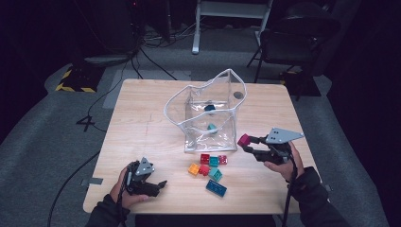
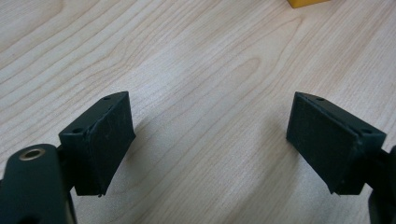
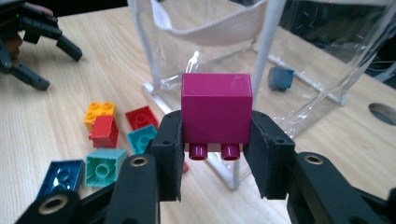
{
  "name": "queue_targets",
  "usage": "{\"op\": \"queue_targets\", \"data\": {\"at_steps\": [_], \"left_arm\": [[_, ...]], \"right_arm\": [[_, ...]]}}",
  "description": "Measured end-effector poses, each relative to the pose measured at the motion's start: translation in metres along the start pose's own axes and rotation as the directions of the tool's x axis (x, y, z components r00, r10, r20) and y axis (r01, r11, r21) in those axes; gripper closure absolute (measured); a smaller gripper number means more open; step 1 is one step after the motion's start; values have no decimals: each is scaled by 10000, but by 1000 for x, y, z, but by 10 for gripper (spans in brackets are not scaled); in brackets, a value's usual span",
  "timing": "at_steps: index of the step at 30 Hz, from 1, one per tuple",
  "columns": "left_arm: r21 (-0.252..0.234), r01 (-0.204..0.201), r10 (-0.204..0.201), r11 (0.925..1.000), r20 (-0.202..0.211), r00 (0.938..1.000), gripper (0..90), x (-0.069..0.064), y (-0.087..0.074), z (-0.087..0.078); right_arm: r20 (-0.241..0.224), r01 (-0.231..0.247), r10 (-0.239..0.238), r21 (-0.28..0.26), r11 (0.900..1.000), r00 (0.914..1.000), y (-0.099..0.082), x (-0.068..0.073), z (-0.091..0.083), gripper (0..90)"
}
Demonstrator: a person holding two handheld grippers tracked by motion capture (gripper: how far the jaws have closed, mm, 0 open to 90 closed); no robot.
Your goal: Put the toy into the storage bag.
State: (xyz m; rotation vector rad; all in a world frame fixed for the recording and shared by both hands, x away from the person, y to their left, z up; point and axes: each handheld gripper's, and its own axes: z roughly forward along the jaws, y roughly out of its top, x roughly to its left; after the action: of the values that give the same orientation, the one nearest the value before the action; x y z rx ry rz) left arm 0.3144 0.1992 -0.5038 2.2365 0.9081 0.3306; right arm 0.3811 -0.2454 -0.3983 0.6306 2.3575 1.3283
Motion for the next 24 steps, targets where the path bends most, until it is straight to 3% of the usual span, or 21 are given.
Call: {"op": "queue_targets", "data": {"at_steps": [24], "left_arm": [[6, -12, 12, 10000, -2, 10000, 152, 0, 0, 0]], "right_arm": [[592, 174, -138, -611, 9980, 9981, 53, -23, -22, 596]]}}
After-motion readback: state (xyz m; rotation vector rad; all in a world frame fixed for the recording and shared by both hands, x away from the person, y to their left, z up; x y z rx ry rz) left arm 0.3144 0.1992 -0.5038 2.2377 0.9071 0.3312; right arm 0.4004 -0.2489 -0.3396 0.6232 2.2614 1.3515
